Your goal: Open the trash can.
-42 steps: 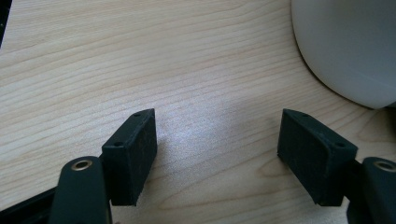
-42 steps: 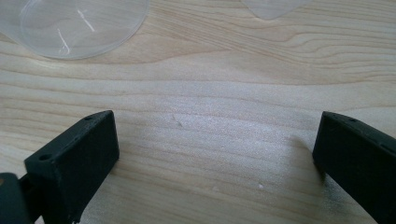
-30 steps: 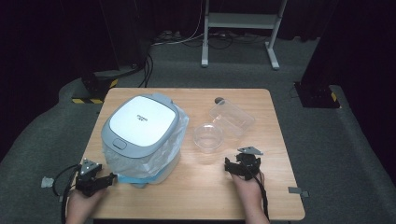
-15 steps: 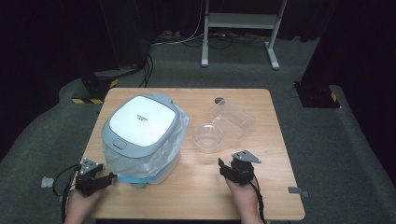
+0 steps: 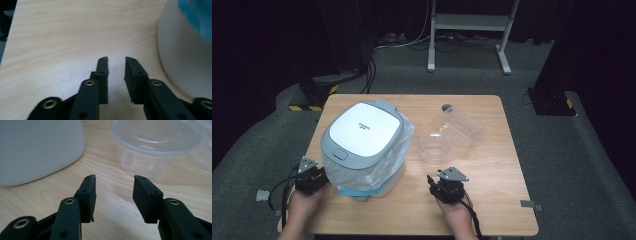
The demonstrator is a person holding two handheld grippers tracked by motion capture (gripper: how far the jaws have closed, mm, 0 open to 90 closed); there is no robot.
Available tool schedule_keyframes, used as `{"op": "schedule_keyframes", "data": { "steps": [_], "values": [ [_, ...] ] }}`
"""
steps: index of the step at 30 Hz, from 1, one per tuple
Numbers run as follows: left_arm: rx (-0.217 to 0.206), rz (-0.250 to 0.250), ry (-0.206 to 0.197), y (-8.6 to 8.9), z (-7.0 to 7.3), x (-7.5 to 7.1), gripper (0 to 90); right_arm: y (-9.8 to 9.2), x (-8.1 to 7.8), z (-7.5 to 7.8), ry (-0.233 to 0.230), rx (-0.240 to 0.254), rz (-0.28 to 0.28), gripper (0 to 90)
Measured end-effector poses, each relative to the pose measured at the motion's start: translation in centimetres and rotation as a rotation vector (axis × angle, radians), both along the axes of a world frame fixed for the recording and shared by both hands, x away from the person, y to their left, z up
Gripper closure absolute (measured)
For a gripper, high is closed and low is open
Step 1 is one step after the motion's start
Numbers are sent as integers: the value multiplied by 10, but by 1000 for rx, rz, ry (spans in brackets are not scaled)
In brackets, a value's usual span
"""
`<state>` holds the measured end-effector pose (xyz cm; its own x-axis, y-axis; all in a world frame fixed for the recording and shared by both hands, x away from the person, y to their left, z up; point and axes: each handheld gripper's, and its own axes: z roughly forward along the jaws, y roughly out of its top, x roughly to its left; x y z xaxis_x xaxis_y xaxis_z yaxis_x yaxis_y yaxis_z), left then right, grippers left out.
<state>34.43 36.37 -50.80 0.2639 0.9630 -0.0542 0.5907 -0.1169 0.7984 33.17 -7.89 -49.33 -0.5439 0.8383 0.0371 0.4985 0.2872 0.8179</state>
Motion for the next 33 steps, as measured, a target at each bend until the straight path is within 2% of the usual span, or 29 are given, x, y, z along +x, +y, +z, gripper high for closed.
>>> {"op": "schedule_keyframes", "data": {
  "steps": [2, 7, 10, 14, 17, 20, 22, 25, 29, 31, 33],
  "values": [
    [-8, -21, -26, -7, 5, 8, 778, 16, -2, -2, -7, -37, 37, 585],
    [-19, -42, -50, -16, 10, 16, 794, 29, -1, 1, -25, -73, 65, 594],
    [-25, -66, -61, -24, 11, 19, 795, 39, 1, 8, -28, -34, 62, 620],
    [-26, -78, -71, -32, 11, 21, 806, 49, 4, 8, -24, -20, 67, 623],
    [-47, -79, -67, -31, 10, 20, 820, 60, 6, 8, -34, -16, 91, 623],
    [-49, -87, -66, -32, 9, 18, 836, 68, 6, 8, -25, -8, 99, 623],
    [-61, -84, -69, -34, 8, 13, 840, 69, 8, 7, -36, -13, 107, 623],
    [-43, -73, -77, -41, 8, 5, 847, 69, 12, 4, -18, -3, 93, 622],
    [-40, -101, -81, -53, 8, -7, 843, 66, 14, 3, -31, -13, 91, 624],
    [-14, -116, -89, -63, 8, -15, 843, 63, 14, 3, -38, -20, 67, 629],
    [-11, -132, -91, -68, 8, -20, 834, 57, 16, 3, -30, -17, 47, 628]
  ]
}}
